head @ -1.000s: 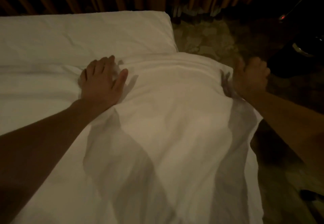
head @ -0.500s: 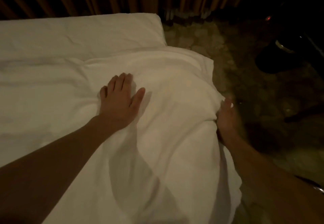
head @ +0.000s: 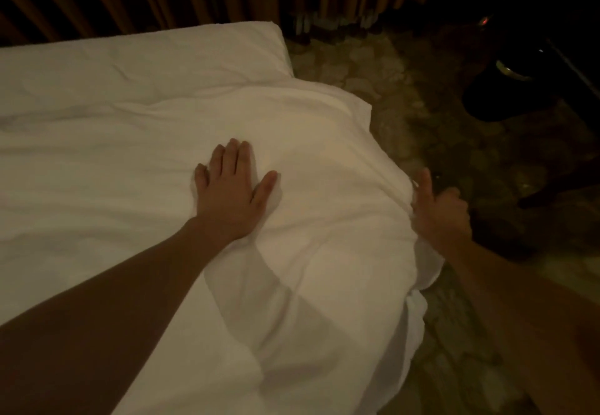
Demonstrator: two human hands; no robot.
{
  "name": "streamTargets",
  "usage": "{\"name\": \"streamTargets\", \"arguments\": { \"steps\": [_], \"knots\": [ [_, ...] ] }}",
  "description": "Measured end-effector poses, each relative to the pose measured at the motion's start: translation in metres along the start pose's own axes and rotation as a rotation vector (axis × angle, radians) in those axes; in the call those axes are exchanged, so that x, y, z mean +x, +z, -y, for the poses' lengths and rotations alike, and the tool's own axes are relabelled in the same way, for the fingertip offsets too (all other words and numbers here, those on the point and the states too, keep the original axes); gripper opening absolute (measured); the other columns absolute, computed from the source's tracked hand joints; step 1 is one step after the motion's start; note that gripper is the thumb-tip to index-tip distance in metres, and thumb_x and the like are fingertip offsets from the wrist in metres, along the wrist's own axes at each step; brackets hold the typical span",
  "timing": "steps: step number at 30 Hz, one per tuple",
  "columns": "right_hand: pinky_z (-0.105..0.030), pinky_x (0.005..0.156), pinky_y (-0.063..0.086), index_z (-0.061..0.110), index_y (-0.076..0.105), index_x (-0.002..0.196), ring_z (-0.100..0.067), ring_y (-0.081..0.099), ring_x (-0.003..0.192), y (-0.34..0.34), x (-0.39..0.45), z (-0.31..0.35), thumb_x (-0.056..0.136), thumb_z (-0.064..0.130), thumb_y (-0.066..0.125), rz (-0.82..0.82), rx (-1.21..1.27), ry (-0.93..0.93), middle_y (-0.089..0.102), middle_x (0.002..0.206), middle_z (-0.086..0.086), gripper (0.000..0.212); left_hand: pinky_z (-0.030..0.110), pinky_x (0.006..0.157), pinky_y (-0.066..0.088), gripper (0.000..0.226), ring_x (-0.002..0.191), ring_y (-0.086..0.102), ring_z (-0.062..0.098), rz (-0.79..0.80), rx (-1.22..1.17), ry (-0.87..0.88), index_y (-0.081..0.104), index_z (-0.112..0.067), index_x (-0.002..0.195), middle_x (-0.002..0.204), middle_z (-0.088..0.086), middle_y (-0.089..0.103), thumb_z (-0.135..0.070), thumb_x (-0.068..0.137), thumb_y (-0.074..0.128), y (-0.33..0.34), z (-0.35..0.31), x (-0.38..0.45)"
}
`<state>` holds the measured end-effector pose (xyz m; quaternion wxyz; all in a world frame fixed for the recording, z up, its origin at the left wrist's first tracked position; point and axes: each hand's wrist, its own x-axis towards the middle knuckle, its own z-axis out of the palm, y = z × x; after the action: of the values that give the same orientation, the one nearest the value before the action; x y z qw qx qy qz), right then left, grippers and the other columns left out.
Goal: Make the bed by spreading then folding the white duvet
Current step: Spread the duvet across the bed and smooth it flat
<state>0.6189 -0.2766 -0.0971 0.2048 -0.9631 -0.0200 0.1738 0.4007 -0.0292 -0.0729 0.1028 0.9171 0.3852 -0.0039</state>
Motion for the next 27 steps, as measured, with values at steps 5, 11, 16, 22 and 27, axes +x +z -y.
{"name": "streamTargets", "arguments": {
  "steps": [5,11,16,22,27],
  "knots": [
    [-0.056,0.099,0.043,-0.005,0.041,0.138,-0.048,0.051,0.12,0.001,-0.009,0.007,0.101,0.064,0.026,-0.189,-0.031,0.011,0.05,0.134,-0.03,0.08,0.054,0.122,0.003,0.08,0.155,-0.004,0.026,0.038,0.017,0.023,0.002,-0.025,0.161,0.17,0.0,-0.002,-0.07,0.097,0.015,-0.001,0.018,-0.017],
    [-0.044,0.115,0.03,0.007,0.052,0.142,-0.036,0.043,0.136,0.023,-0.122,0.105,0.102,0.047,0.035,-0.173,0.033,-0.901,0.05,0.146,-0.02,0.058,0.052,0.124,0.002,0.086,0.155,-0.008,0.022,-0.039,-0.084,-0.013,0.003,-0.03,0.161,0.17,-0.004,-0.002,-0.073,0.087,0.001,-0.013,0.014,-0.043],
    [-0.048,0.125,0.008,0.035,0.02,0.16,-0.027,0.011,0.155,0.083,-0.193,0.071,0.099,0.067,0.016,0.152,-0.399,-1.191,0.019,0.167,-0.004,0.069,0.049,0.124,-0.003,0.072,0.154,-0.016,0.02,0.057,0.095,0.089,-0.01,-0.04,0.158,0.168,-0.01,-0.015,-0.065,0.092,0.002,0.006,0.06,-0.089],
    [-0.052,0.124,0.0,0.046,-0.011,0.156,-0.023,-0.009,0.155,0.061,-0.134,-0.019,0.092,0.077,0.0,0.173,-0.643,-0.71,-0.014,0.168,0.007,0.072,0.051,0.124,-0.001,0.071,0.155,-0.008,0.027,0.077,0.141,-0.095,-0.007,-0.042,0.159,0.169,-0.005,-0.008,-0.072,0.096,0.004,0.021,0.152,-0.158],
    [-0.058,0.123,0.007,0.033,-0.004,0.16,-0.03,-0.007,0.155,0.034,-0.184,-0.002,0.088,0.074,-0.005,0.011,-0.605,-0.531,-0.012,0.169,-0.003,0.084,0.054,0.123,-0.003,0.073,0.155,-0.01,0.029,0.087,0.086,-0.165,0.001,-0.037,0.16,0.17,-0.001,-0.004,-0.071,0.095,0.007,-0.001,0.178,-0.201]
  ]
}}
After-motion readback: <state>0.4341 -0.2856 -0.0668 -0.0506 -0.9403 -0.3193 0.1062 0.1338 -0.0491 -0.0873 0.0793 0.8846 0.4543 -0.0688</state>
